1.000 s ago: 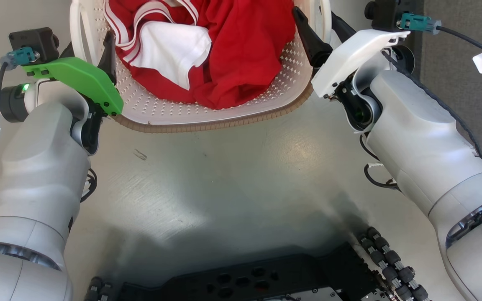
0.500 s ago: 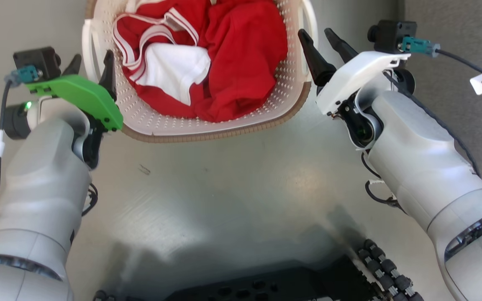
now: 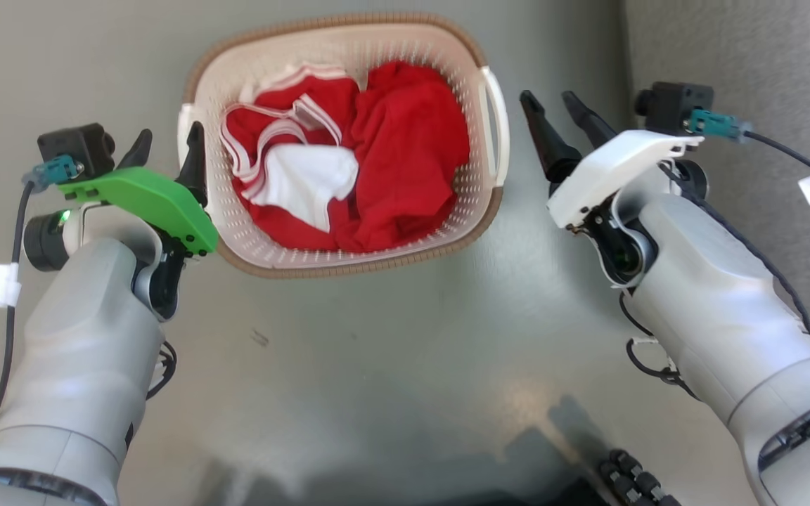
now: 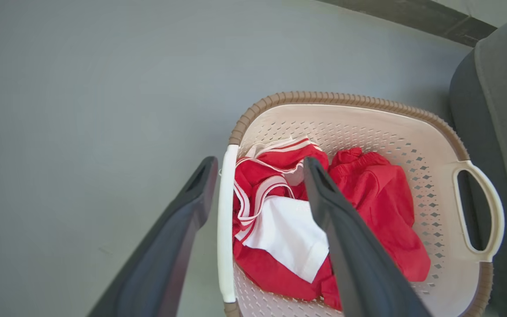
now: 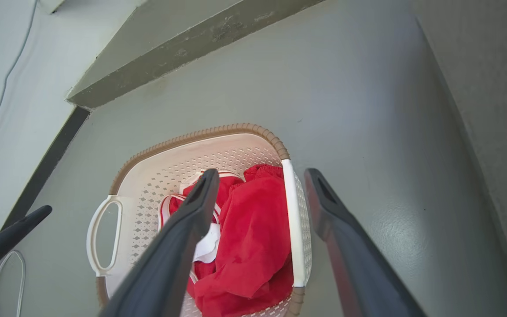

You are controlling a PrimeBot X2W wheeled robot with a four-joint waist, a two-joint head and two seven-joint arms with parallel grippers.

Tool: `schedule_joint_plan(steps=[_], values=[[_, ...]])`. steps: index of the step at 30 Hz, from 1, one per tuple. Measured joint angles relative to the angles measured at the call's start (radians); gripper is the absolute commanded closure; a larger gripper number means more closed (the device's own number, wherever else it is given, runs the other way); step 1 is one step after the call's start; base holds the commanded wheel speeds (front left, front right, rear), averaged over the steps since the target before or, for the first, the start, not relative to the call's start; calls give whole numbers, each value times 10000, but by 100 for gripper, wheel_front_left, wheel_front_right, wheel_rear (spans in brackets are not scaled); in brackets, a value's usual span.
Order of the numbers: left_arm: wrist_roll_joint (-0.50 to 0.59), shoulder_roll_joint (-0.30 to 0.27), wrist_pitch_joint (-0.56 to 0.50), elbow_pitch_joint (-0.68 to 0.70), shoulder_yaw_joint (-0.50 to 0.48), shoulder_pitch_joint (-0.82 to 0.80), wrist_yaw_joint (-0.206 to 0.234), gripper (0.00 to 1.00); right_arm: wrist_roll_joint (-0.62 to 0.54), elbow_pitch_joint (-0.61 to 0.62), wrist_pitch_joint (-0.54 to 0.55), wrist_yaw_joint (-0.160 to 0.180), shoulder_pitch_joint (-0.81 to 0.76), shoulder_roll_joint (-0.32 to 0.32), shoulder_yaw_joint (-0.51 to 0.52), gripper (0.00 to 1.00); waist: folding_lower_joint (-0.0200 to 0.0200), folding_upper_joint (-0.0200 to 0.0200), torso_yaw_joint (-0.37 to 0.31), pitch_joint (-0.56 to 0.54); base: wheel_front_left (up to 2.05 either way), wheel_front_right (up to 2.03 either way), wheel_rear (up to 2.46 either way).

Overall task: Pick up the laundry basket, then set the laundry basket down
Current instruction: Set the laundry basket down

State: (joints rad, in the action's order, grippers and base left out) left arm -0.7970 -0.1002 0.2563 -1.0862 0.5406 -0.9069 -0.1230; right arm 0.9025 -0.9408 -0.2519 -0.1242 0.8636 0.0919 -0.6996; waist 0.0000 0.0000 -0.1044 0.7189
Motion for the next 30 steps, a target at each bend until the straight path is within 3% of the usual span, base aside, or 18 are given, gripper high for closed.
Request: schedule_joint_plan(steps=[30], values=[[959, -79, -2, 3235, -1745, 3647, -13, 0, -2255, 2495, 0, 0, -3390, 477, 2405, 0, 0, 0, 159, -4289, 0, 0, 0]])
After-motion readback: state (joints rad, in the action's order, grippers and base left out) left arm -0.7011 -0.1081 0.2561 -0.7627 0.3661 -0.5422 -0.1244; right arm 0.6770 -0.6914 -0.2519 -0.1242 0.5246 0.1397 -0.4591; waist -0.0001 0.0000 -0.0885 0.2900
